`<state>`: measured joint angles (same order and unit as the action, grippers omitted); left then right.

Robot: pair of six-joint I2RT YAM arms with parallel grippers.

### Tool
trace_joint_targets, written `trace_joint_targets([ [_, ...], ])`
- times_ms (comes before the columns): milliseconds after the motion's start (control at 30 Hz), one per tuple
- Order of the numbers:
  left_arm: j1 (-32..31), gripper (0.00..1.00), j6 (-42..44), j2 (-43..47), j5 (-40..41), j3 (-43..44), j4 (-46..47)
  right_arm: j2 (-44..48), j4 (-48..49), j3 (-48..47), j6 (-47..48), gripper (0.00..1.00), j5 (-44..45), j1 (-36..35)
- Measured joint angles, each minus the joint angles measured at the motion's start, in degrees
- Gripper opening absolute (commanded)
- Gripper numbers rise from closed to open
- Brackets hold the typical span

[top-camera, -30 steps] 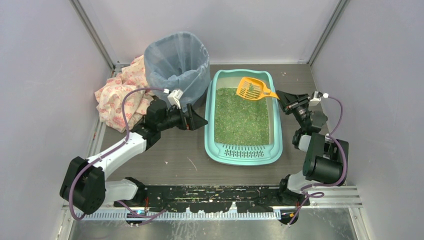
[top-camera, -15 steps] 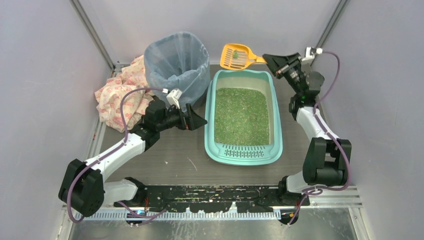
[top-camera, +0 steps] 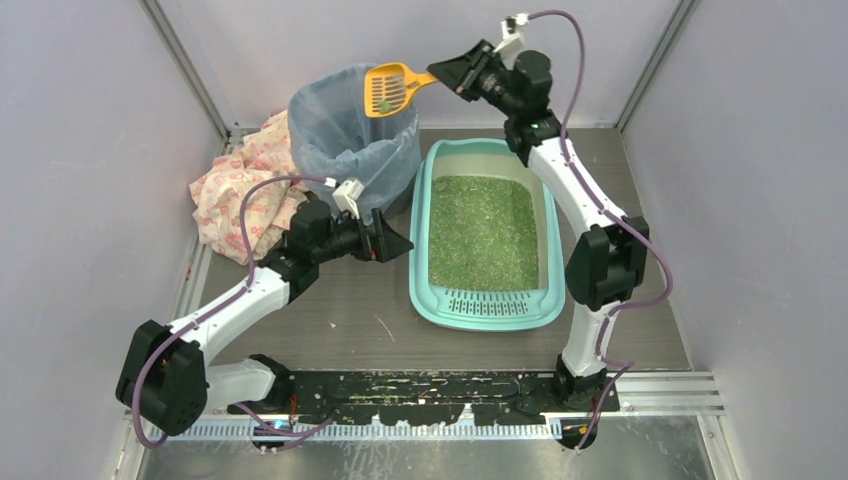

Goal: Clean the litter box

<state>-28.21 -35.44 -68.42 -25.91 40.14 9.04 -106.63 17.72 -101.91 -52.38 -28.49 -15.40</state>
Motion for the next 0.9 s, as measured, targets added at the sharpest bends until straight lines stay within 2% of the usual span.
trace_joint_targets([
  [67, -0.02, 0.95, 0.07, 0.20, 0.20, 0.00, -0.02, -2.86, -9.88, -6.60, 8.33, 0.01, 3.45, -3.74],
  [133, 0.00, 0.95, 0.13, 0.22, 0.33, 0.00, -0.02, -3.72, -14.84, -9.35, 13.35, 0.01, 6.03, -5.86],
  [233, 0.00, 0.95, 0.15, 0.20, 0.39, 0.00, -0.11, -4.42, -24.90, -14.32, 26.36, 0.01, 15.37, -11.15],
  [367, -0.02, 0.95, 0.15, 0.07, 0.37, 0.00, -0.07, -3.41, -29.07, -15.06, 41.46, 0.01, 27.69, -20.20],
  [500, 0.00, 0.95, 0.13, -1.03, 0.35, 0.00, 0.07, -3.34, -30.18, -14.97, 52.35, 0.01, 35.28, -27.76],
  [633, -0.02, 0.95, 0.15, -1.46, 0.35, 0.00, 0.04, -1.97, -28.44, -12.26, 56.83, 0.01, 38.40, -28.68],
  [900, -0.02, 0.95, 0.20, -1.46, 0.35, 0.00, 0.04, 6.45, -19.28, 0.44, 56.24, 0.01, 39.30, -25.68],
])
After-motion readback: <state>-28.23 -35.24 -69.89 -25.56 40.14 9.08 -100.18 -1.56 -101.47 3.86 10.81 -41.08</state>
